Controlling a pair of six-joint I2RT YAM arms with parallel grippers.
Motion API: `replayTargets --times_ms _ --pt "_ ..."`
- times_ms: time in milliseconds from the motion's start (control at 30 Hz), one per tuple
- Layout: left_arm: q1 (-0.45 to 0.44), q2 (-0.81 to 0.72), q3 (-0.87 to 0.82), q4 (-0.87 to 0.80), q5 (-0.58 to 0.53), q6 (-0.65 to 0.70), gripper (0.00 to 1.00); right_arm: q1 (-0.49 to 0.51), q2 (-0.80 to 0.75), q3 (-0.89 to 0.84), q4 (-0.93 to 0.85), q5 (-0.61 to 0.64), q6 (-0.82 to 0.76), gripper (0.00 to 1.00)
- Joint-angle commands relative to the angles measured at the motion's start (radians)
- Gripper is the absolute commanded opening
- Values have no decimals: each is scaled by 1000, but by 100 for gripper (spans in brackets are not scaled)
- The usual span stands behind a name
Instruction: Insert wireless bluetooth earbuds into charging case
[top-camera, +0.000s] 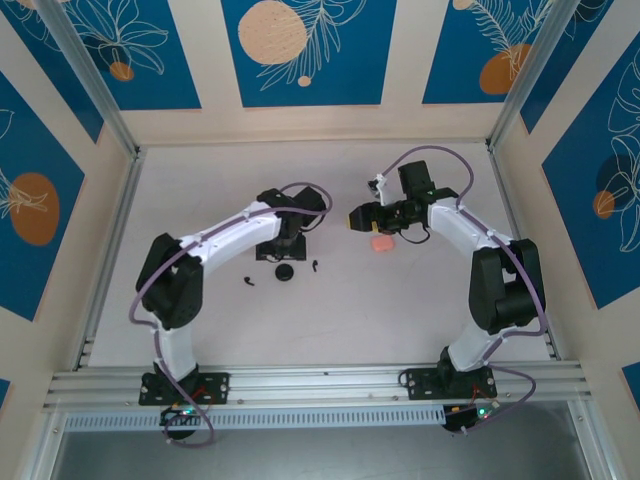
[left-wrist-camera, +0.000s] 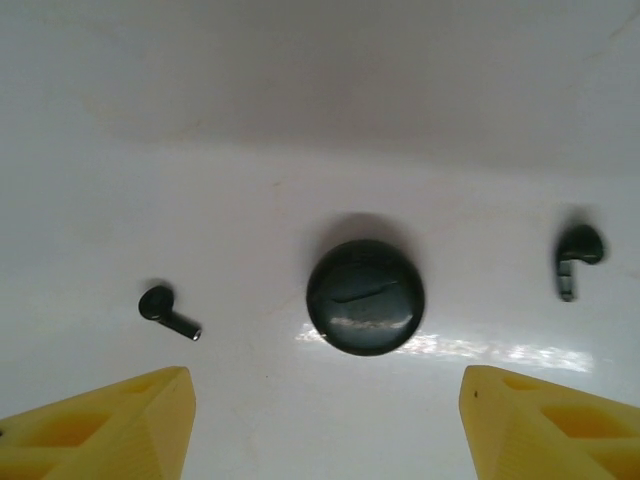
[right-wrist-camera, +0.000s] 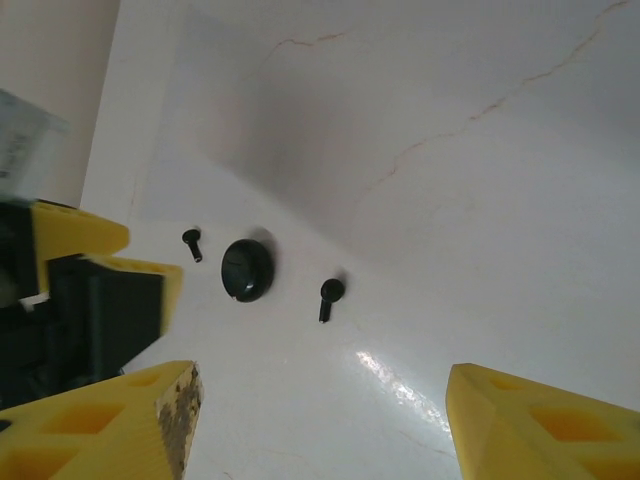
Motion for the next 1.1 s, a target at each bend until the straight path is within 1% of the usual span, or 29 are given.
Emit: replayTargets --times_ms 0,133,367,600,800,1067 --pt "-10 36 24 -92 -21 -45 71 5 -29 -17 -2 -21 -5 67" --pt "-8 79 10 -71 9 -50 72 5 -36 -33 -7 -17 -17 67" --pt "7 141 10 -51 23 -53 72 8 -43 -50 -8 -22 -27 67" --pt "26 178 15 2 91 -47 73 10 -48 -48 -20 -17 -38 67" --pt "32 211 15 23 134 -70 73 16 -52 -48 -35 -15 -49 67" --pt "40 235 12 38 151 -76 71 20 -64 -51 -49 -4 -61 67"
